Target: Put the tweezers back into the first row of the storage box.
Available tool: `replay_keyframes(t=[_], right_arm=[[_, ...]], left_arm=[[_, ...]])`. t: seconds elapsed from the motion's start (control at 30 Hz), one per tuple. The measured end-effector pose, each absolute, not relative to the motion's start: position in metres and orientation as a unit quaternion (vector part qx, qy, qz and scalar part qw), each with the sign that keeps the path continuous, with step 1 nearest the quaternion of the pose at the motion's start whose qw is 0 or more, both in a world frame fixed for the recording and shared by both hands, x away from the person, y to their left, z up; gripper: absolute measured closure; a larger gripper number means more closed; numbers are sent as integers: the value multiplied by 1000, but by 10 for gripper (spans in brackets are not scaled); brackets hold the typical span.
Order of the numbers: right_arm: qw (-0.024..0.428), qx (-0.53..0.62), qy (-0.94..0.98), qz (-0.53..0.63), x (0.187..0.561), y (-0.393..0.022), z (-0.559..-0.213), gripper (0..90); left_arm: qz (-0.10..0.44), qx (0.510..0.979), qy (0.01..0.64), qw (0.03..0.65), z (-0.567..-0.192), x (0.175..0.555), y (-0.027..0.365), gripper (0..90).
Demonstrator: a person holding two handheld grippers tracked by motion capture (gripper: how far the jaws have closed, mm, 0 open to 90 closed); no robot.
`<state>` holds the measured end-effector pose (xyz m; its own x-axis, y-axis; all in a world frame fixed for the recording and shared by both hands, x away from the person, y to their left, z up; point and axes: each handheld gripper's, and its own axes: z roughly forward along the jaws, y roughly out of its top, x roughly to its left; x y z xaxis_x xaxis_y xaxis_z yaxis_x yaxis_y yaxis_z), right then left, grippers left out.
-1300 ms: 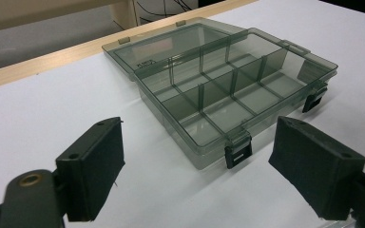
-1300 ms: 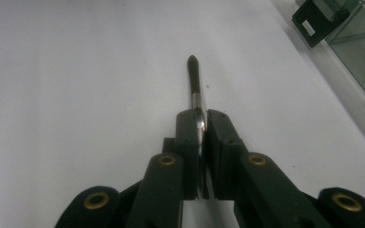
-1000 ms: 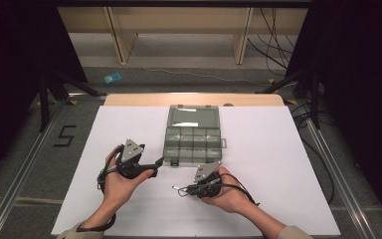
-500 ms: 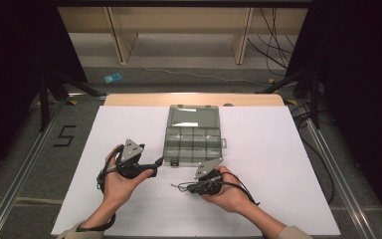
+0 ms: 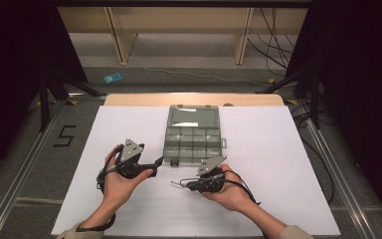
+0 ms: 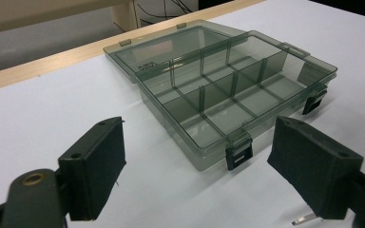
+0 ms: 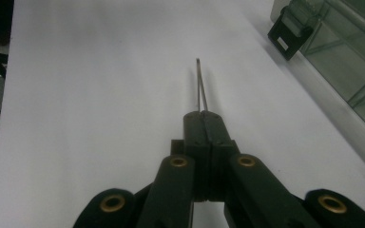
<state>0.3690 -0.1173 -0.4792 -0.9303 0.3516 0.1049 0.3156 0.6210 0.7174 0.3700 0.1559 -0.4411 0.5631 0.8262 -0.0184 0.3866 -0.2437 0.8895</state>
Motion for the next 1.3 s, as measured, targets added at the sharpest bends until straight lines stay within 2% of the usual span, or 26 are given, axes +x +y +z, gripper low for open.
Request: replay_keyframes(t=[0.73, 1.3], right_arm=[[54, 213, 880, 422, 381, -136, -460, 900], [62, 225, 871, 432, 387, -143, -451, 900]], left_arm=[[247, 745, 409, 466, -439, 371, 159, 180], [247, 744, 409, 466, -440, 371, 159, 180]])
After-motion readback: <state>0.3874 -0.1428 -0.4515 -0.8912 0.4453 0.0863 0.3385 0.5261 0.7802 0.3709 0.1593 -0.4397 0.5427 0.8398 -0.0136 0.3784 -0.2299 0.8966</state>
